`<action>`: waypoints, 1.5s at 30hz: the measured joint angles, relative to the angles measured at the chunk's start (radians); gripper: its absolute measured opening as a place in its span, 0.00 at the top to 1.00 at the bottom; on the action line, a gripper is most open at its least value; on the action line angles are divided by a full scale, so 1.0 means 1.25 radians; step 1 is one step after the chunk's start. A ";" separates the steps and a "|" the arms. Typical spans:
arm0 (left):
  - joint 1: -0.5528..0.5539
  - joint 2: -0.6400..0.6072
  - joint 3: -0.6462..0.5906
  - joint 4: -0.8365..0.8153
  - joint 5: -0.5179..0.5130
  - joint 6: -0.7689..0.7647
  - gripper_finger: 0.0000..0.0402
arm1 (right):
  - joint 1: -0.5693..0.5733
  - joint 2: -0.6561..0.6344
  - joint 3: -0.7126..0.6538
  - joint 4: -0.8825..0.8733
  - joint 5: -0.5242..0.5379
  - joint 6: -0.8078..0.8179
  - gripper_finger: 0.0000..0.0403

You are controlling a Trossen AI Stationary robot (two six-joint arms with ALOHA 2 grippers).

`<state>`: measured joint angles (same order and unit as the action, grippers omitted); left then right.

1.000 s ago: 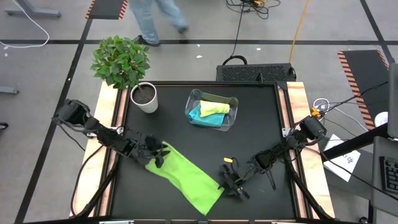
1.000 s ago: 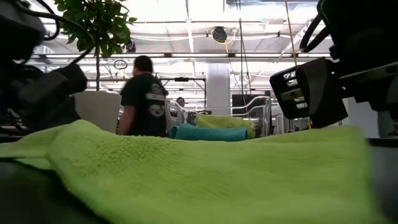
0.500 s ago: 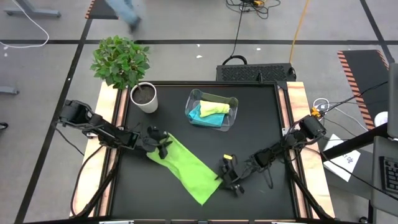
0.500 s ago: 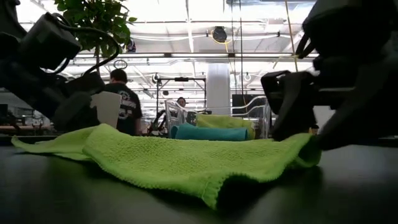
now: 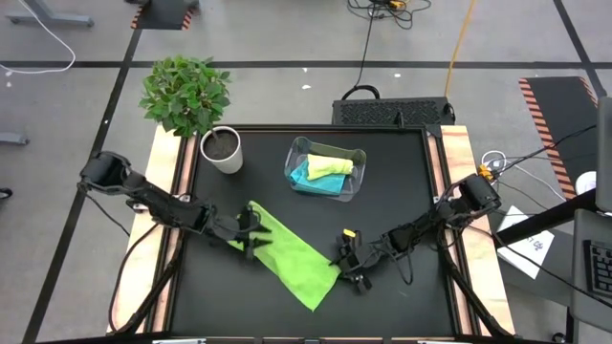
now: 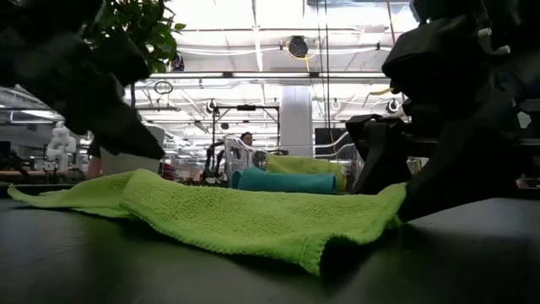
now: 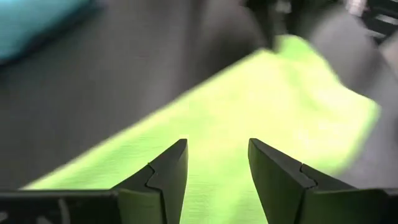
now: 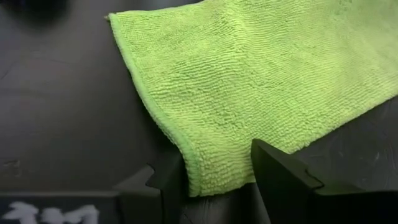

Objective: Fold microfiber towels
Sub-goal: Fold the green towel

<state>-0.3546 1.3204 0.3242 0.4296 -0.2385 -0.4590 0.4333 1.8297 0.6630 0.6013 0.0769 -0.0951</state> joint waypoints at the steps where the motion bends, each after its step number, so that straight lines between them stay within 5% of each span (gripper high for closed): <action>1: -0.018 0.006 0.016 -0.011 0.007 -0.007 0.57 | -0.003 0.000 0.000 0.001 0.000 0.000 0.59; 9: -0.129 0.150 0.142 -0.010 -0.047 -0.087 0.57 | -0.030 0.001 -0.002 0.016 -0.019 0.072 0.66; 20: -0.097 0.464 0.313 -0.007 -0.031 -0.232 0.57 | -0.016 0.002 -0.002 0.054 -0.270 0.123 0.70; 33: -0.001 0.397 0.308 -0.084 0.115 -0.101 0.57 | 0.033 0.002 -0.002 0.073 -0.294 0.091 0.71; 41: -0.115 0.276 0.308 -0.072 -0.037 -0.030 0.57 | 0.069 -0.052 -0.001 0.050 -0.205 -0.025 0.71; 45: -0.141 0.271 0.305 -0.050 -0.041 -0.060 0.57 | 0.067 -0.097 -0.002 -0.004 -0.140 -0.061 0.71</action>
<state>-0.5310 1.6596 0.7059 0.3665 -0.2897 -0.5338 0.5176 1.7080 0.6609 0.5968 -0.0976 -0.1713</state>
